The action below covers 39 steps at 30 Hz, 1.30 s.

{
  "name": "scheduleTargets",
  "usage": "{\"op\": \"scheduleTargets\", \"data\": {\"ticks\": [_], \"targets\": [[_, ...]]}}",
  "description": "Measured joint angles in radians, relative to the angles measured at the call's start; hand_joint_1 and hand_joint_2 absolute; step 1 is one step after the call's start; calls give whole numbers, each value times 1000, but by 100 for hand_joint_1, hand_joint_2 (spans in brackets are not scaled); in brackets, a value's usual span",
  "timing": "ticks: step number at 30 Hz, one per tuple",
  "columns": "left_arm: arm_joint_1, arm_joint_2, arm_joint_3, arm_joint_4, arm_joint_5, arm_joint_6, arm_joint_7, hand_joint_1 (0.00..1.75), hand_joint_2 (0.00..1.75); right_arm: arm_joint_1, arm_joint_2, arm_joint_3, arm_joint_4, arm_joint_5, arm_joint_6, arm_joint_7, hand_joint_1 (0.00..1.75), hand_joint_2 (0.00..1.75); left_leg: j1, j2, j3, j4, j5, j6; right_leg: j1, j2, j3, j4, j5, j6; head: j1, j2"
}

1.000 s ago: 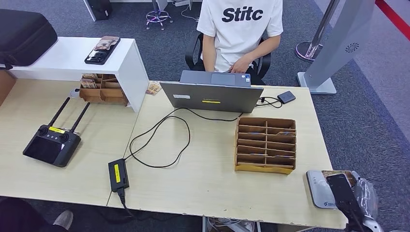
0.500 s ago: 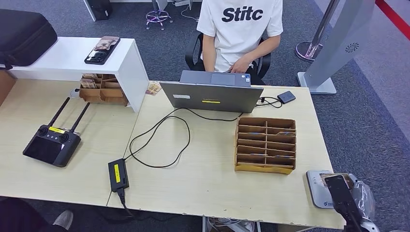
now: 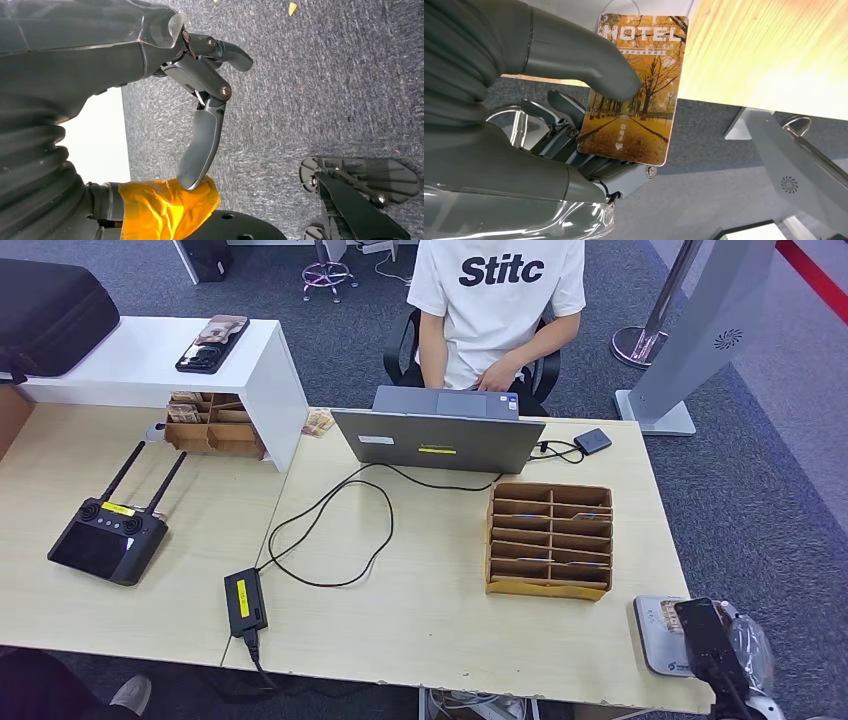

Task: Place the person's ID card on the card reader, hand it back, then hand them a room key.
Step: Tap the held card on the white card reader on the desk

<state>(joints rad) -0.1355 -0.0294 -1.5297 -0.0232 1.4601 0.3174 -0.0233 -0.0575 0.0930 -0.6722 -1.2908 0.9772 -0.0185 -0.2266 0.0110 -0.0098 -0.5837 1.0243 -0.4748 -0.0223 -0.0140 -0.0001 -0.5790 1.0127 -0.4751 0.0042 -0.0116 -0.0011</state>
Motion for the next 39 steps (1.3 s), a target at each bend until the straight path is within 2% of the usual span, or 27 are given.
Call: {"op": "scheduleTargets", "data": {"ticks": [14,22,39], "targets": [[0,0,0,0,-2,0,0,0,175,-11,0,-10,7,4,2,3,175,175,0,0,0,0,0,0,0,0,0,0,0,0,0,0],[0,-4,0,2,6,1,-1,0,175,-10,0,-10,-6,-24,23,-27,175,175,0,0,0,0,0,0,0,0,0,0,0,0,0,0],[0,-10,0,3,35,1,-12,0,175,-4,12,89,-252,-45,19,-54,175,175,0,0,-1,0,0,0,0,0,-1,0,0,0,0,0]]}}
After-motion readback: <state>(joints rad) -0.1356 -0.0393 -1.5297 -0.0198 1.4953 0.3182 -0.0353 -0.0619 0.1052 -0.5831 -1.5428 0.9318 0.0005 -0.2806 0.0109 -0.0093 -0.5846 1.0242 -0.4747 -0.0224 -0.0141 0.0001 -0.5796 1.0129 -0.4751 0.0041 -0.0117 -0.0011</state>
